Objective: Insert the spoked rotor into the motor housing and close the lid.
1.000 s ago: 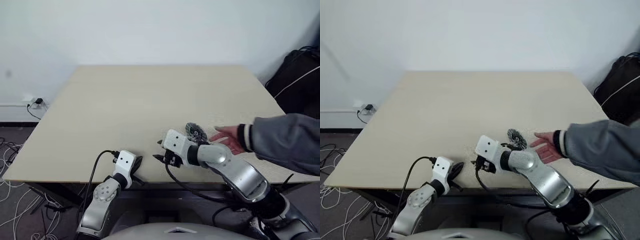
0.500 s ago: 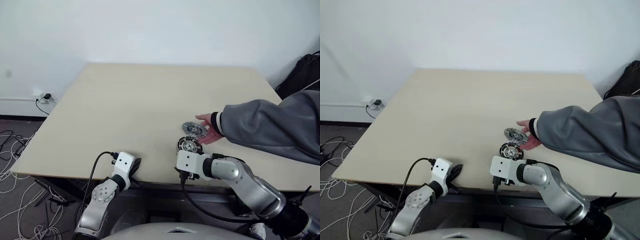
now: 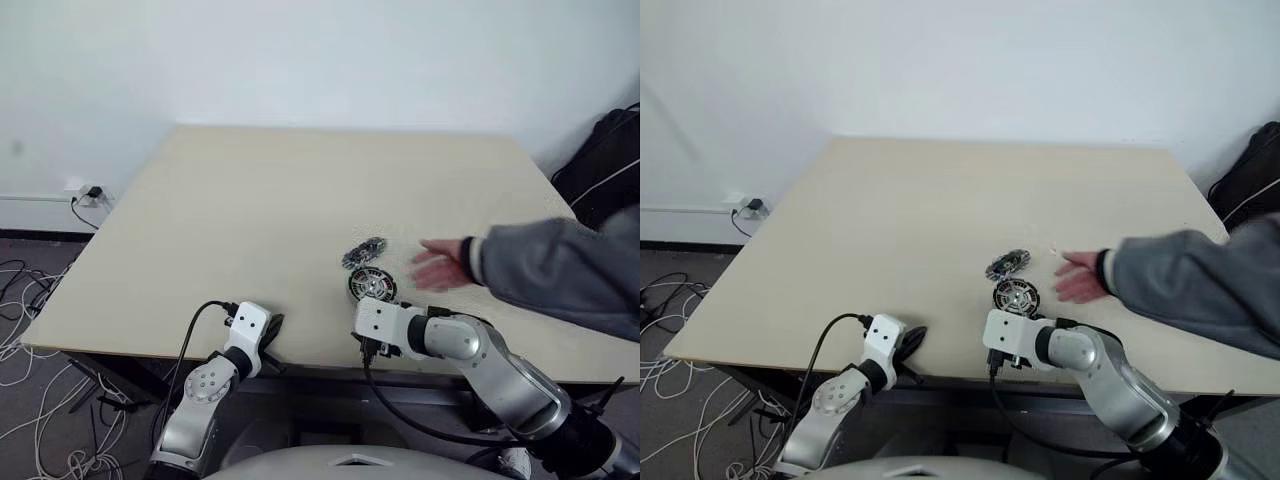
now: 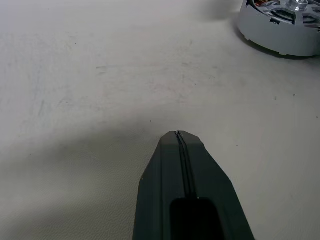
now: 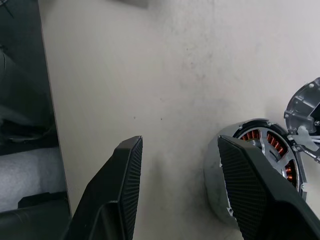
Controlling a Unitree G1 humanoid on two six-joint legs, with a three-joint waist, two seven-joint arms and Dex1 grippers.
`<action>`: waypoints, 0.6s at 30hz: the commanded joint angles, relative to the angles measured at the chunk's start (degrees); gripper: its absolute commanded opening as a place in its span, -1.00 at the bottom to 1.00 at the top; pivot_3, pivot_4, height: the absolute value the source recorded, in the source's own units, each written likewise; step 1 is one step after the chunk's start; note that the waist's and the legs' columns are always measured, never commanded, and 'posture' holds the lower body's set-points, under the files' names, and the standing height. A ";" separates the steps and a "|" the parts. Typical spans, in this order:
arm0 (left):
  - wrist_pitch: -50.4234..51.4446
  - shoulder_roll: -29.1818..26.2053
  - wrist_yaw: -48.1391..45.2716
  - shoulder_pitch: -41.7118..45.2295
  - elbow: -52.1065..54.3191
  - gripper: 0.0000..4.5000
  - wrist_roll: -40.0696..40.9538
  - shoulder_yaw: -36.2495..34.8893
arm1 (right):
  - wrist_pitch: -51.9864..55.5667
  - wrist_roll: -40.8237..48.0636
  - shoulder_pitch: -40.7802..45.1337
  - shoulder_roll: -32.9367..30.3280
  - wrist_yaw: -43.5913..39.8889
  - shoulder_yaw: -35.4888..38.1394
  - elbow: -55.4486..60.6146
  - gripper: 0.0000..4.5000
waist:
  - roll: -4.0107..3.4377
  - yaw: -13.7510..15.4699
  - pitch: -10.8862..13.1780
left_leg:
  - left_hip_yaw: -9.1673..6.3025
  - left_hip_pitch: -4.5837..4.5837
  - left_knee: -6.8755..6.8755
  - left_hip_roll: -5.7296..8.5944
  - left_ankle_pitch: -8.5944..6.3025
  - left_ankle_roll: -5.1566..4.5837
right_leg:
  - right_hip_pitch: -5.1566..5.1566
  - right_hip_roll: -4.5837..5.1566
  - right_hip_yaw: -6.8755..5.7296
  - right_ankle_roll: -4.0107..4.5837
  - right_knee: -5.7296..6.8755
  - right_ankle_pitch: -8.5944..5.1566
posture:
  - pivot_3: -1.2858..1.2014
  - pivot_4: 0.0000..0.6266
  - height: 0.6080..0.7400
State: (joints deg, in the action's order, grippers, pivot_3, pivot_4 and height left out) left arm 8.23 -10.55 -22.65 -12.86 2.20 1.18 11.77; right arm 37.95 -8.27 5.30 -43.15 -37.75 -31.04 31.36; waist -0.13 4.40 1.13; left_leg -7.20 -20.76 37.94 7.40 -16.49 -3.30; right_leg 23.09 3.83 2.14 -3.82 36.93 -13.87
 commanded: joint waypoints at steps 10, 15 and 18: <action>-0.91 0.41 -0.04 0.94 0.53 -1.00 0.45 0.13 | 3.29 -1.32 5.17 3.97 0.30 3.27 -8.27 0.13 | -0.05 -0.14 -0.04 | 0.04 0.06 0.02 -0.01 0.01 0.01 | -0.05 -0.03 0.01 0.01 0.01 0.03 | 0.03 -1.00 1.00; -0.65 0.54 0.25 0.67 1.09 -1.00 0.50 0.02 | 3.24 -2.19 8.71 4.88 -0.45 2.76 -13.81 0.13 | -0.07 -0.20 -0.05 | 0.05 0.07 0.01 -0.01 0.01 0.01 | -0.05 -0.03 0.02 0.01 0.00 0.04 | 0.03 -1.00 1.00; -0.54 0.61 0.40 0.56 1.34 -1.00 0.51 -0.01 | 2.70 -2.41 10.02 5.31 -1.25 2.42 -15.99 0.13 | -0.07 -0.21 -0.07 | 0.04 0.07 0.00 0.00 0.01 0.00 | -0.04 -0.03 0.02 0.01 -0.01 0.04 | 0.03 -1.00 1.00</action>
State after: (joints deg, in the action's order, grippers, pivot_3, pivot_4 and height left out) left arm 8.23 -10.21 -22.49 -12.71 2.20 1.18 11.81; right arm 41.60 -10.14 13.58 -38.02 -38.67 -29.43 15.62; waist -0.21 4.19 1.06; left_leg -7.15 -20.69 37.94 7.39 -16.48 -3.30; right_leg 23.05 3.81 2.17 -3.81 36.92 -13.83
